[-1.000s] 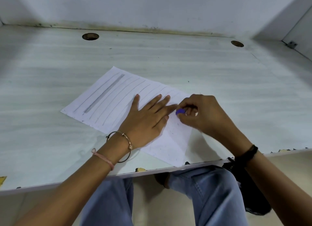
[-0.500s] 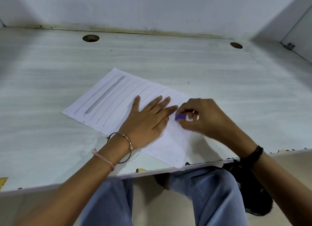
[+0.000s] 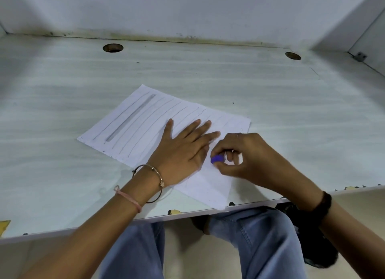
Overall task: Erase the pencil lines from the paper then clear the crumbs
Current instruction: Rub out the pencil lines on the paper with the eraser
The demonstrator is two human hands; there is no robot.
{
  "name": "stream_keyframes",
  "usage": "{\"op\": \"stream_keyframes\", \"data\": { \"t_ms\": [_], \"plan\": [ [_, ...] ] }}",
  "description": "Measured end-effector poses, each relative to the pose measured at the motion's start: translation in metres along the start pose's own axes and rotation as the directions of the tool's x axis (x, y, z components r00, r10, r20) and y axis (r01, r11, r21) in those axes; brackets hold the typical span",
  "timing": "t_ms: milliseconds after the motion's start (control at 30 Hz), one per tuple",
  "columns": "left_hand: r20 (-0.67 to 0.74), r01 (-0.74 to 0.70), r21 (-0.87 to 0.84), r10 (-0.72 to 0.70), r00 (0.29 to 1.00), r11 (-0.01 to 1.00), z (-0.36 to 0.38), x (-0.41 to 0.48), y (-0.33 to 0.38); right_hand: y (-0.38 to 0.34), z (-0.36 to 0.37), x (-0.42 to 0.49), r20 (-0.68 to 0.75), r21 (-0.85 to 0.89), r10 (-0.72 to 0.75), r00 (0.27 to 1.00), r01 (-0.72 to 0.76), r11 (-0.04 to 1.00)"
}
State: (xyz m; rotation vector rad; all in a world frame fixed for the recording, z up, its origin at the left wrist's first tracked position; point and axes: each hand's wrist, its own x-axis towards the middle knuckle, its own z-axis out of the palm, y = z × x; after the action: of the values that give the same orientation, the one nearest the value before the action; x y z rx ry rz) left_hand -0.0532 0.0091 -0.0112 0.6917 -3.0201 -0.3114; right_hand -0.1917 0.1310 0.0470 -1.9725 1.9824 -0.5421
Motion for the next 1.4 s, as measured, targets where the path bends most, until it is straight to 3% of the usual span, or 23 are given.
{"op": "stream_keyframes", "data": {
  "t_ms": [33,167,333,467,633,767,933,1033,1100,1200,1400],
  "plan": [
    [0.000,-0.002,0.009,0.002,1.000,1.000,0.001,0.000,-0.001,0.002,-0.002,0.000,0.021,0.012,0.009,1.000,-0.009,1.000],
    [-0.006,-0.007,-0.002,0.007,1.000,1.000,0.000,0.000,-0.001,0.024,-0.010,0.013,-0.165,-0.036,0.105,0.981,-0.113,0.993],
    [0.002,-0.012,0.036,0.012,1.000,0.999,0.000,0.001,-0.002,0.001,-0.002,0.000,0.042,0.033,-0.001,0.999,0.000,0.999],
    [0.001,-0.016,0.001,0.016,1.000,1.000,-0.002,0.000,-0.001,0.026,-0.014,0.012,-0.177,0.010,0.146,0.973,-0.146,0.989],
    [0.017,-0.010,0.047,0.009,1.000,0.999,0.002,0.002,-0.002,-0.003,-0.002,0.001,0.069,0.054,-0.018,0.997,0.015,0.998],
    [-0.005,-0.009,0.012,0.009,1.000,1.000,0.001,0.001,-0.001,0.016,-0.011,0.015,-0.120,0.086,0.143,0.982,-0.133,0.987],
    [0.000,-0.019,0.095,0.019,1.000,0.995,0.003,0.001,-0.001,-0.003,0.000,0.007,-0.007,0.144,0.086,0.996,-0.084,0.986],
    [-0.011,-0.019,0.023,0.019,1.000,1.000,0.001,0.001,-0.001,0.018,-0.015,0.015,-0.124,0.141,0.198,0.972,-0.180,0.973],
    [-0.021,-0.019,0.016,0.019,1.000,1.000,0.001,0.001,-0.002,0.016,-0.014,0.018,-0.159,0.099,0.179,0.971,-0.164,0.981],
    [-0.022,-0.011,0.044,0.012,1.000,0.999,0.004,0.002,-0.001,0.003,0.001,0.013,-0.100,0.092,0.077,0.992,-0.068,0.993],
    [-0.018,-0.007,-0.006,0.007,1.000,1.000,0.001,0.001,-0.001,0.011,-0.005,0.022,-0.205,0.068,0.140,0.969,-0.128,0.989]
  ]
}}
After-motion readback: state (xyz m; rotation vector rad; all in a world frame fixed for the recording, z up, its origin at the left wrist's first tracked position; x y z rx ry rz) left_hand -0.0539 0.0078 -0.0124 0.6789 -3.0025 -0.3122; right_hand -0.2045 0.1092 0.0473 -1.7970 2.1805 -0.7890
